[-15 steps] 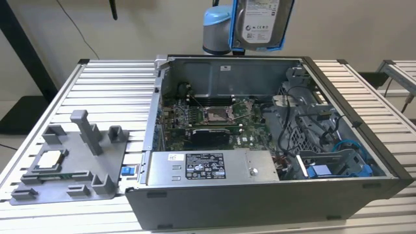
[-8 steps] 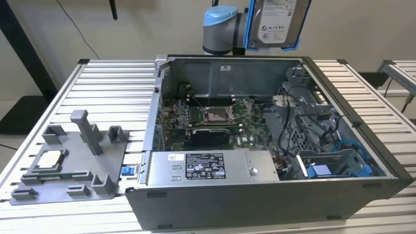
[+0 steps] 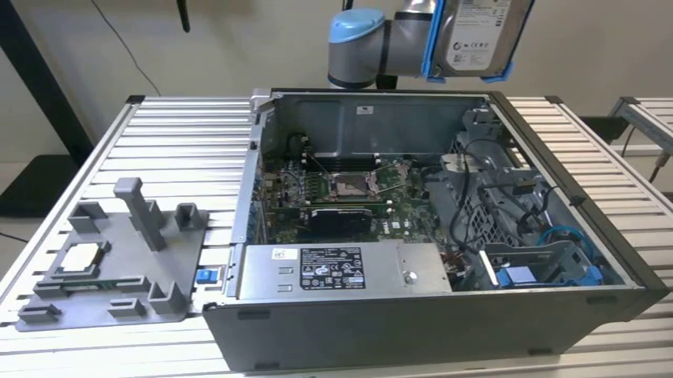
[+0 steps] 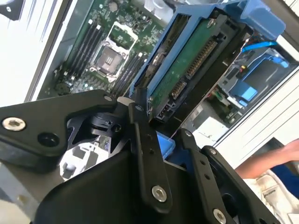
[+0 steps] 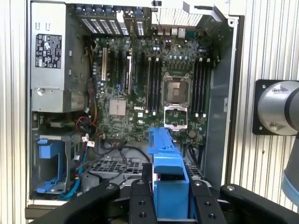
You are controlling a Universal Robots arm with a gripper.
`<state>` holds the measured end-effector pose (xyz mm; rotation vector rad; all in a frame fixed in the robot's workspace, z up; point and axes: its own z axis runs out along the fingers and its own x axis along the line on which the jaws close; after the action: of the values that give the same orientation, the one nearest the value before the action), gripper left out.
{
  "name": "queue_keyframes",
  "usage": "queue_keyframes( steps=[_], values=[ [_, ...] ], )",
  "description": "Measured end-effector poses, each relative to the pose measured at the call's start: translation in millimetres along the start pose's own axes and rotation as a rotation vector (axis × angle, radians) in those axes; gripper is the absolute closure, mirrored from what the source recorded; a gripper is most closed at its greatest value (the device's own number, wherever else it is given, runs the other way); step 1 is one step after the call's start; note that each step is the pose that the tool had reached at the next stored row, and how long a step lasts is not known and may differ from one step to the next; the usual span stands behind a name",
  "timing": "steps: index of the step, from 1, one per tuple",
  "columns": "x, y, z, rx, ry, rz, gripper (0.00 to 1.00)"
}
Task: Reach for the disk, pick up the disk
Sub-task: 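Pick up the disk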
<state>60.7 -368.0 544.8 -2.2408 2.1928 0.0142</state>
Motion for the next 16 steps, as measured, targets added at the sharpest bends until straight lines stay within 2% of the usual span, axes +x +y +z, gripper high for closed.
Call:
queue_keyframes(
  steps=[10, 16],
  values=[
    [0.9, -43.8, 0.0, 0.0001, -0.0001, 0.000, 1.00],
    [0.9, -44.0, 0.0, 0.0001, 0.0007, 0.000, 1.00]
  ],
)
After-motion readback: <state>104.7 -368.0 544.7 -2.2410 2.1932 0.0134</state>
